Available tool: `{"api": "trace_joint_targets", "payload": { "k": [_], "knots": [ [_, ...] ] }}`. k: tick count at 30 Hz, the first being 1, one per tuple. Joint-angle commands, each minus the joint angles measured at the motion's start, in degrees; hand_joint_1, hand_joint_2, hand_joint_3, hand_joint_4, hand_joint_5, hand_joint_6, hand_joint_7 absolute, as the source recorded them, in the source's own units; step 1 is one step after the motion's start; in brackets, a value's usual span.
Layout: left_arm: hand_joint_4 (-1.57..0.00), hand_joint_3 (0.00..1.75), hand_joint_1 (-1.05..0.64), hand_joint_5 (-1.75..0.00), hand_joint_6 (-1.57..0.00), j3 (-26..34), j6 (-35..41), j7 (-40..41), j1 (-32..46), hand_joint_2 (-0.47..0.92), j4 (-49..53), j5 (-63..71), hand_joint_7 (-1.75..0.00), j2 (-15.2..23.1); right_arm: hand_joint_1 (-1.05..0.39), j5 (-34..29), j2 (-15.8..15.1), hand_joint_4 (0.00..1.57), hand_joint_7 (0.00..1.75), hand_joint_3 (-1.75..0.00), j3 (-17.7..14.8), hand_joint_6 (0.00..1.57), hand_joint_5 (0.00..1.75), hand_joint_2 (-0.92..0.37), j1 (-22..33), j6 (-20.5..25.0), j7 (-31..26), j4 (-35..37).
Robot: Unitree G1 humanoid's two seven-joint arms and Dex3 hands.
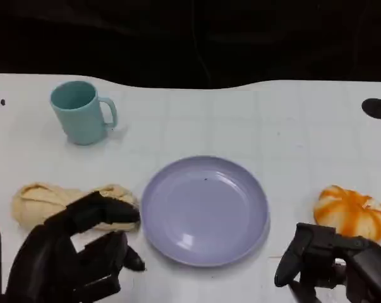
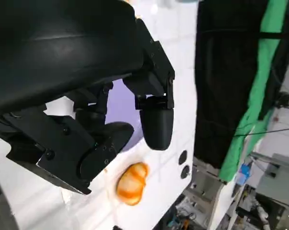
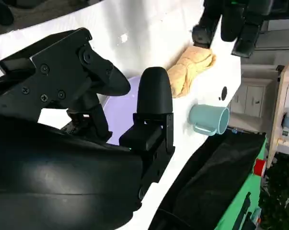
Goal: Grasp the towel on the left side of the plate with the left hand and place it into the plate.
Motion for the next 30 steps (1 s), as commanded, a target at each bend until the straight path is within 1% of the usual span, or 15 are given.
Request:
{"api": "trace_joint_targets", "payload": {
  "k": [1,2,3,4,6,7,10,15,16,19,20,22,25,29,30],
  "knots": [
    [-0.57,0.7,-0.22,-1.13,-0.58,-1.2,-5.5,0.0,-1.2,0.71,1.5,5.5,-0.67,2.1,-0.07,-0.2,-0.2,0.74,1.38,-1.11,0.2,0.68,1.74,-0.55,0.1,0.0,-0.5,-0.9],
    [-0.55,0.55,-0.24,-1.05,-0.56,-1.5,-6.6,-0.2,-1.5,0.78,1.8,6.8,-0.6,2.6,-0.07,-0.3,-0.1,0.75,1.38,-1.11,0.3,0.68,1.73,-0.55,0.1,0.0,-0.6,-1.0],
    [-0.55,0.42,-0.25,-1.0,-0.56,-2.0,-9.1,-1.3,-1.9,0.84,2.5,9.0,-0.54,4.2,-0.06,-0.4,-0.1,0.75,1.38,-1.11,0.5,0.68,1.73,-0.55,0.0,0.2,-0.7,-1.1],
    [-0.48,0.34,-0.27,-0.94,-0.5,-2.5,-11.2,-2.5,-2.4,0.89,3.1,11.4,-0.46,6.2,-0.06,-0.4,-0.1,0.75,1.38,-1.11,0.6,0.69,1.73,-0.55,-0.1,0.2,-0.7,-1.1],
    [-0.38,0.3,-0.3,-0.87,-0.41,-3.4,-14.6,-4.7,-3.3,0.91,4.4,15.3,-0.39,9.9,-0.07,-0.3,-0.2,0.74,1.39,-1.11,0.6,0.68,1.73,-0.55,-0.2,0.3,-0.6,-1.0],
    [-0.3,0.29,-0.32,-0.83,-0.35,-3.7,-15.7,-5.6,-3.8,0.92,4.9,16.6,-0.34,11.3,-0.07,-0.3,-0.2,0.74,1.39,-1.11,0.6,0.68,1.73,-0.55,-0.2,0.2,-0.6,-1.0],
    [-0.17,0.24,-0.37,-0.76,-0.26,-4.2,-18.1,-7.7,-5.9,0.92,6.7,20.9,-0.26,15.5,-0.07,0.2,-0.1,0.74,1.39,-1.11,0.5,0.68,1.73,-0.55,-0.2,0.4,-0.6,-0.8],
    [-0.08,0.12,-0.41,-0.7,-0.21,-7.4,-19.6,-9.9,-11.0,0.92,9.9,32.0,-0.18,23.3,-0.07,-0.1,-0.2,0.75,1.38,-1.09,0.5,0.68,1.73,-0.56,-0.1,0.8,-0.8,-1.2],
    [-0.07,0.1,-0.42,-0.7,-0.19,-8.6,-20.1,-10.6,-12.2,0.92,10.9,34.9,-0.16,25.3,-0.07,-0.1,-0.2,0.75,1.38,-1.09,0.5,0.68,1.73,-0.56,0.0,0.8,-0.8,-1.3],
    [-0.04,0.05,-0.45,-0.67,-0.2,-12.0,-20.9,-12.0,-15.3,0.92,14.1,43.2,-0.13,29.7,-0.08,-0.1,-0.1,0.75,1.38,-1.07,0.6,0.68,1.73,-0.57,0.2,0.8,-0.9,-1.5],
    [-0.06,0.04,-0.48,-0.6,-0.23,-13.5,-20.7,-12.4,-16.3,0.92,14.8,46.5,-0.09,30.9,-0.07,0.0,-0.1,0.75,1.38,-1.07,0.6,0.68,1.74,-0.57,0.3,0.8,-0.9,-1.5],
    [-0.11,0.01,-0.5,-0.51,-0.25,-15.9,-20.5,-13.1,-18.1,0.92,16.4,52.2,-0.04,32.5,-0.07,-0.1,-0.1,0.75,1.37,-1.07,0.7,0.68,1.74,-0.57,0.4,0.9,-1.0,-1.8],
    [-0.13,0.0,-0.52,-0.46,-0.25,-19.1,-20.6,-14.6,-20.9,0.91,19.2,58.7,-0.02,33.8,-0.08,-0.1,-0.1,0.75,1.37,-1.07,0.8,0.68,1.73,-0.57,0.4,1.2,-1.0,-1.9],
    [-0.14,0.0,-0.53,-0.42,-0.24,-21.4,-19.8,-17.5,-23.7,0.91,22.1,63.6,-0.01,33.4,-0.08,-0.2,-0.1,0.75,1.37,-1.07,0.9,0.68,1.73,-0.57,0.4,1.3,-1.1,-2.0],
    [-0.15,0.0,-0.54,-0.39,-0.23,-22.5,-19.4,-18.7,-24.9,0.91,23.5,65.2,-0.01,33.4,-0.09,-0.3,-0.1,0.75,1.37,-1.07,0.9,0.69,1.73,-0.57,0.4,1.4,-1.2,-2.1]
  ]
}}
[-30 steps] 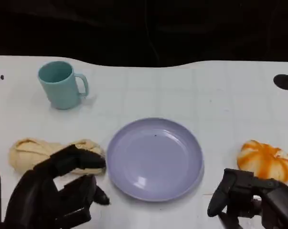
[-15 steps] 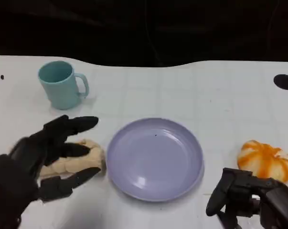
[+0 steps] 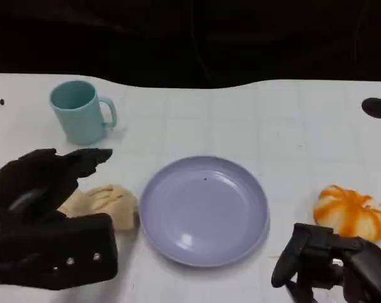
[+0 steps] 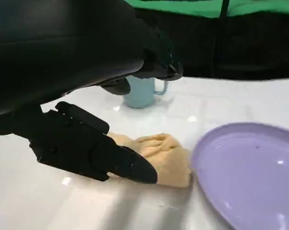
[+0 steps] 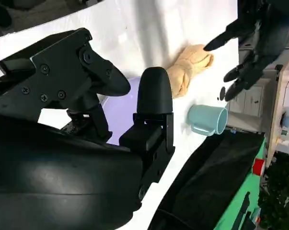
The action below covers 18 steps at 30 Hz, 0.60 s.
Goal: Grasp the towel on the left side of the plate with the left hand and place it into the plate.
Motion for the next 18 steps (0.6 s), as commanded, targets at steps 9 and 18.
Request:
{"api": "trace_joint_targets", "payload": {
  "k": [9,18],
  "knots": [
    [-0.25,0.0,-0.54,-0.19,-0.25,-7.1,-1.3,-4.8,-8.5,0.9,15.9,9.0,0.0,-1.7,-0.08,0.0,-0.4,0.75,1.38,-1.09,-0.1,0.68,1.73,-0.56,0.2,0.5,-0.3,-0.8],
    [-0.38,0.01,-0.48,-0.12,-0.31,-10.7,-5.6,3.6,-12.2,0.92,32.4,12.1,-0.01,-7.1,-0.09,0.0,-0.5,0.75,1.37,-1.09,-0.1,0.69,1.73,-0.55,0.4,0.2,-0.2,-0.6]
  ]
}}
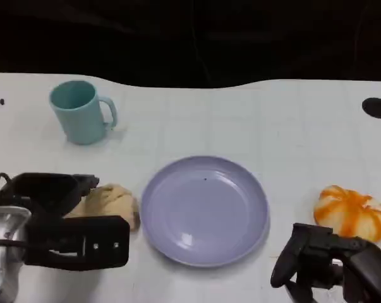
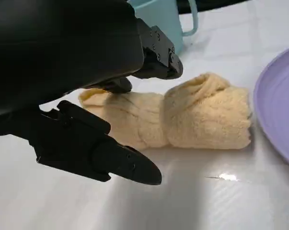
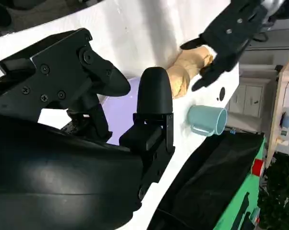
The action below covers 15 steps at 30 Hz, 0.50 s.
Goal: Grasp the towel on the left side of the plate with the left hand and place it into the plate.
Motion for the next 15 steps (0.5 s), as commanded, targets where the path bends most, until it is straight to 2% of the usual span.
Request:
{"api": "trace_joint_targets", "payload": {
  "k": [1,7,8,9,10,11,13,14,15],
  "knots": [
    [-0.39,0.01,-0.48,-0.11,-0.31,-1.6,-2.3,5.6,-1.9,0.92,8.1,1.0,-0.01,-2.4,-0.1,0.1,-0.5,0.76,1.37,-1.09,-0.3,0.69,1.73,-0.55,0.3,-0.1,0.0,-0.2],
    [-0.67,0.12,-0.28,-0.19,-0.51,-2.9,-8.8,16.4,-4.5,0.92,20.8,0.5,-0.06,-5.4,-0.09,0.1,-0.5,0.75,1.37,-1.08,-0.4,0.69,1.73,-0.56,0.4,-0.3,0.0,-0.1],
    [-0.64,0.16,-0.25,-0.56,-0.61,-2.6,-10.0,18.0,-4.7,0.92,22.0,-0.1,-0.04,-5.7,-0.09,0.1,-0.5,0.75,1.36,-1.08,-0.3,0.69,1.72,-0.56,0.4,-0.4,0.0,-0.1],
    [-0.61,0.17,-0.23,-0.84,-0.69,-2.2,-11.8,20.6,-4.8,0.92,23.6,-0.7,-0.05,-5.9,-0.09,0.1,-0.5,0.75,1.36,-1.08,-0.3,0.69,1.73,-0.56,0.4,-0.3,0.0,-0.1],
    [-0.63,0.18,-0.21,-1.01,-0.78,-1.7,-13.6,23.0,-4.8,0.92,24.9,-1.5,-0.07,-6.2,-0.09,0.0,-0.5,0.75,1.37,-1.08,-0.3,0.69,1.73,-0.56,0.4,-0.4,0.0,-0.1],
    [-0.7,0.23,-0.19,-1.2,-0.94,-1.3,-14.9,24.9,-4.9,0.92,26.1,-2.1,-0.12,-6.4,-0.09,0.0,-0.5,0.75,1.37,-1.08,-0.3,0.69,1.73,-0.56,0.3,-0.5,0.0,-0.1],
    [-0.76,0.3,-0.2,-1.44,-1.13,-0.5,-16.5,28.0,-4.7,0.92,26.7,-2.9,-0.2,-6.6,-0.09,0.1,-0.5,0.75,1.37,-1.08,-0.4,0.69,1.73,-0.56,0.2,-0.5,0.0,0.0],
    [-0.76,0.33,-0.21,-1.57,-1.13,-0.3,-17.5,30.5,-4.4,0.91,26.9,-2.8,-0.36,-6.6,-0.09,0.2,-0.5,0.75,1.37,-1.08,-0.4,0.69,1.73,-0.56,0.1,-0.4,0.0,0.0],
    [-0.81,0.41,-0.2,-1.67,-0.9,-0.2,-18.3,32.6,-4.1,0.86,26.9,-2.6,-1.07,-6.6,-0.09,0.3,-0.4,0.75,1.37,-1.08,-0.5,0.69,1.73,-0.56,0.1,-0.3,0.0,0.0]
  ]
}}
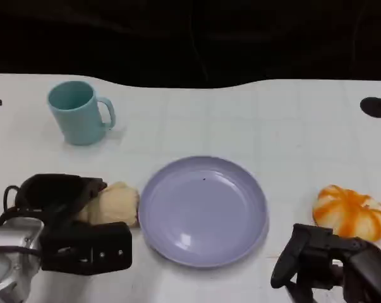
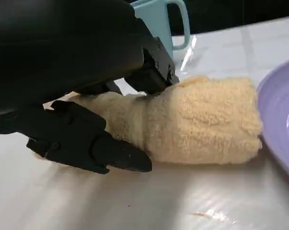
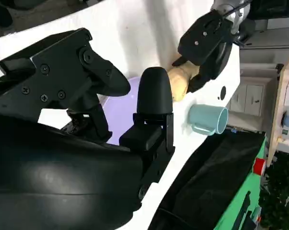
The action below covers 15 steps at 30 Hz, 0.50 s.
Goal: Grasp the towel on the left side of the plate with the left hand and place it into the plate.
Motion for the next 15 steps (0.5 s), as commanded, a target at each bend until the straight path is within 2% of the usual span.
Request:
{"api": "trace_joint_targets", "payload": {
  "k": [1,2,5,7,11,14,15],
  "knots": [
    [-0.83,0.45,-0.19,-1.71,-0.77,0.9,-3.2,7.5,2.0,0.82,1.2,-0.2,-1.4,0.2,-0.09,0.5,-0.3,0.76,1.37,-1.08,-0.5,0.69,1.73,-0.56,0.1,-0.1,0.0,0.0],
    [-0.83,0.47,-0.2,-1.73,-0.68,0.9,-3.3,8.4,2.2,0.8,1.0,-0.1,-1.59,0.3,-0.09,0.5,-0.3,0.76,1.37,-1.09,-0.5,0.69,1.74,-0.56,0.1,0.1,-0.1,-0.1],
    [-0.83,0.55,-0.2,-1.74,-0.62,1.9,-3.0,8.7,3.1,0.77,-0.8,-0.9,-1.72,0.4,-0.09,0.7,-0.3,0.76,1.36,-1.09,-0.6,0.69,1.73,-0.56,0.1,0.2,0.0,-0.2],
    [-0.83,0.61,-0.21,-1.75,-0.59,2.5,-1.2,7.6,3.5,0.77,-3.0,-0.7,-1.73,0.7,-0.08,0.6,-0.2,0.75,1.36,-1.09,-0.5,0.69,1.73,-0.56,0.1,0.1,-0.1,-0.1],
    [-0.83,0.55,-0.23,-1.75,-0.54,3.9,2.0,7.1,3.9,0.8,-6.3,0.3,-1.74,1.6,-0.09,0.1,-0.3,0.75,1.36,-1.09,-0.1,0.69,1.73,-0.56,0.1,0.4,-0.3,-0.3],
    [-0.83,0.51,-0.22,-1.75,-0.54,4.8,5.5,6.7,4.1,0.77,-8.8,1.4,-1.75,2.3,-0.08,0.0,-0.2,0.75,1.37,-1.09,0.1,0.69,1.74,-0.56,-0.1,0.1,-0.3,-0.2],
    [-0.84,0.5,-0.21,-1.75,-0.56,5.4,6.3,6.1,4.2,0.77,-10.0,1.3,-1.7,2.5,-0.08,0.2,-0.1,0.75,1.37,-1.09,0.1,0.69,1.74,-0.56,-0.1,0.1,-0.3,-0.1]
  ]
}}
